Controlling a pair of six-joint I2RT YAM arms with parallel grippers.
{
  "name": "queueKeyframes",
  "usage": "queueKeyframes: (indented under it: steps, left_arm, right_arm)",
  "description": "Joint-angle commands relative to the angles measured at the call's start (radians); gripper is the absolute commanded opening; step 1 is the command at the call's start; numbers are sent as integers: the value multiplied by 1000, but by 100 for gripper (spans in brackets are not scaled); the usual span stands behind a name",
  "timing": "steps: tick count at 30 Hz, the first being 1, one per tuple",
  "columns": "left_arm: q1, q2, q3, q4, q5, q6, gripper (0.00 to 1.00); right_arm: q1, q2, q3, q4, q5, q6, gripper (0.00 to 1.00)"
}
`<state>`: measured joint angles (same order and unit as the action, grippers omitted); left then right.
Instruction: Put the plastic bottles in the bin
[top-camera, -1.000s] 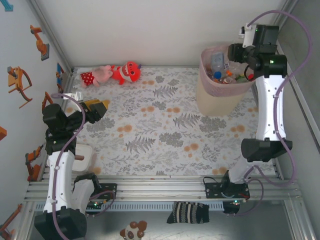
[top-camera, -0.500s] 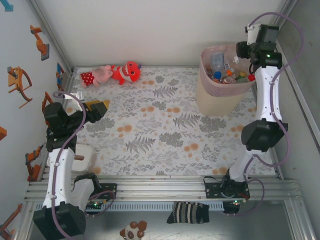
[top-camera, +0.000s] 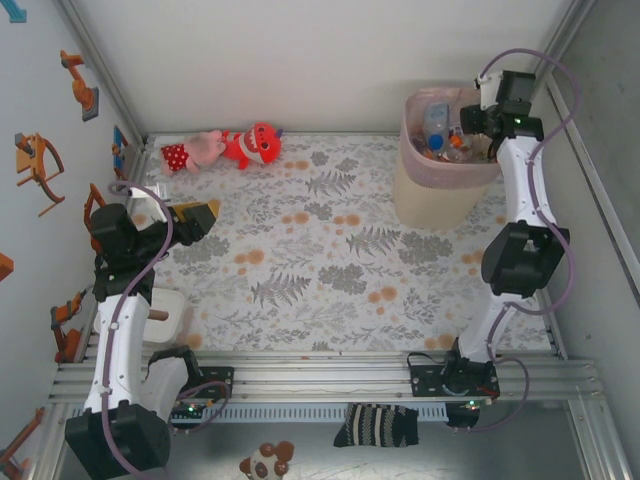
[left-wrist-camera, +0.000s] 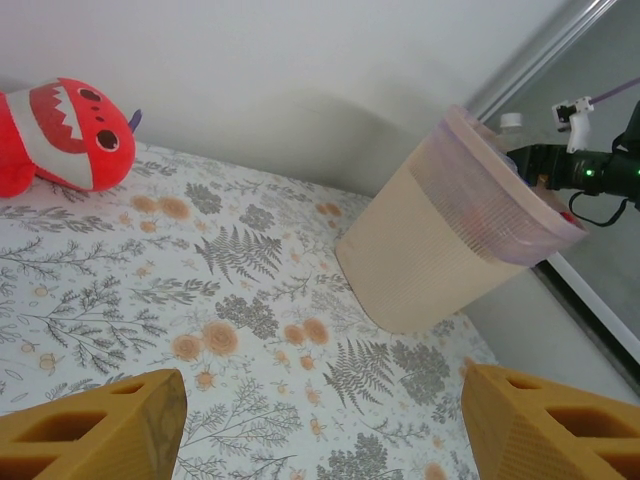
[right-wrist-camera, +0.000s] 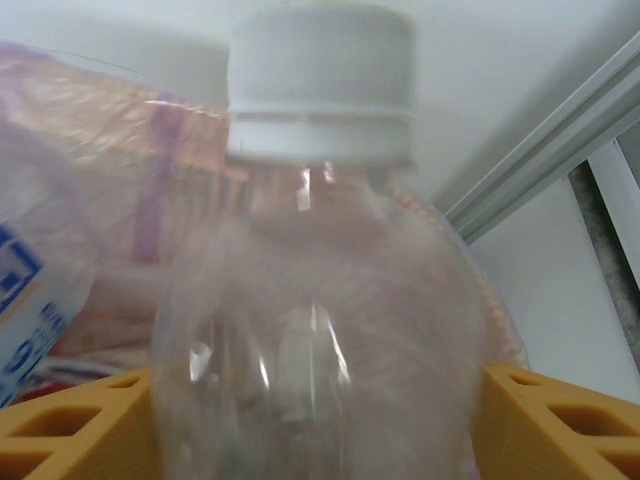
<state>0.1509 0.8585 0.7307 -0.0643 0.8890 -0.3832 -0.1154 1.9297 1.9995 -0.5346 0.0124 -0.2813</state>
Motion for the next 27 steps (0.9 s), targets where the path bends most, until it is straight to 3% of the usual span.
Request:
queueKeyframes:
  steps: [1, 8, 11, 22, 27]
  left_arm:
    - [-4, -8, 15, 8, 8, 21, 73]
    - [-7, -9, 15, 9, 9, 21, 73]
    - [-7, -7, 15, 10, 8, 21, 73]
    - [-2, 10, 20, 4, 7, 29, 73]
    - [-1, 9, 20, 6, 7, 26, 73]
  right_arm:
    - [-9, -69, -7, -11, -17, 39, 75]
    - [-9, -112, 31, 6, -128, 111, 75]
    - [-9, -97, 44, 43, -115, 128, 70]
    - [-14, 150, 268, 20, -173, 191, 66]
    - [-15, 173, 327, -79, -257, 212, 63]
